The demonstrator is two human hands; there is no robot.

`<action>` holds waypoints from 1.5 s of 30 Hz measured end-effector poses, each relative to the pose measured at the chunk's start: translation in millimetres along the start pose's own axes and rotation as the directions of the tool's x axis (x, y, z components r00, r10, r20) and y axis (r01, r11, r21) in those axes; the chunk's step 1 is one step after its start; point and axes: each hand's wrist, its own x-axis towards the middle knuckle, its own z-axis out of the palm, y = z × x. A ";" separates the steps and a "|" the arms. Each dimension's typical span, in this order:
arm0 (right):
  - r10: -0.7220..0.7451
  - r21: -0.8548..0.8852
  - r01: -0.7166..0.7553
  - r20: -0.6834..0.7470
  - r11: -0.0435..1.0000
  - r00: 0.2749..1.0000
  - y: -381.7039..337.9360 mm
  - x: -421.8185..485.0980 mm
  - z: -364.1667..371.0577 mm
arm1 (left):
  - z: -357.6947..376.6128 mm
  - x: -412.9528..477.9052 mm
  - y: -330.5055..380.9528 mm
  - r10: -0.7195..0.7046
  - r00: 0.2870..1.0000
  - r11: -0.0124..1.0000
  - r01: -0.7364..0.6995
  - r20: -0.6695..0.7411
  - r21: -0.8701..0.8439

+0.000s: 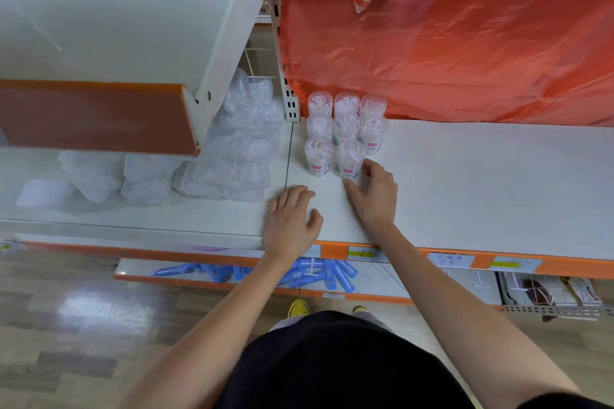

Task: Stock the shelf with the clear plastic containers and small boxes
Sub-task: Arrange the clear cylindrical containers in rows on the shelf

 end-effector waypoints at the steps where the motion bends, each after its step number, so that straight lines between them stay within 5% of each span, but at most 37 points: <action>1: -0.003 0.003 0.003 -0.004 1.000 1.000 0.5 -0.2 0.1 | 0.0 -0.1 0.1 -0.001 1.000 1.000 0.001 -0.002 -0.002; 22: -0.023 -0.224 0.021 -0.008 0.974 1.000 -0.2 4.1 8.3 | -3.2 0.3 0.0 0.025 1.000 1.000 -0.026 0.007 0.009; 36: 0.137 0.019 -0.136 -0.058 0.990 0.989 -11.8 -28.7 -1.0 | -11.9 0.9 -5.2 0.065 0.990 0.997 -0.060 0.121 -0.052; 40: 0.098 -0.003 -0.099 -0.089 0.995 0.991 -16.9 -52.9 -1.1 | -19.4 -0.9 -16.3 0.132 0.953 0.989 -0.108 0.272 -0.100; 45: 0.004 -0.056 -0.008 -0.064 0.998 0.998 -28.6 -78.0 -2.2 | -36.9 -16.8 -24.5 0.168 0.945 0.984 -0.143 0.282 -0.105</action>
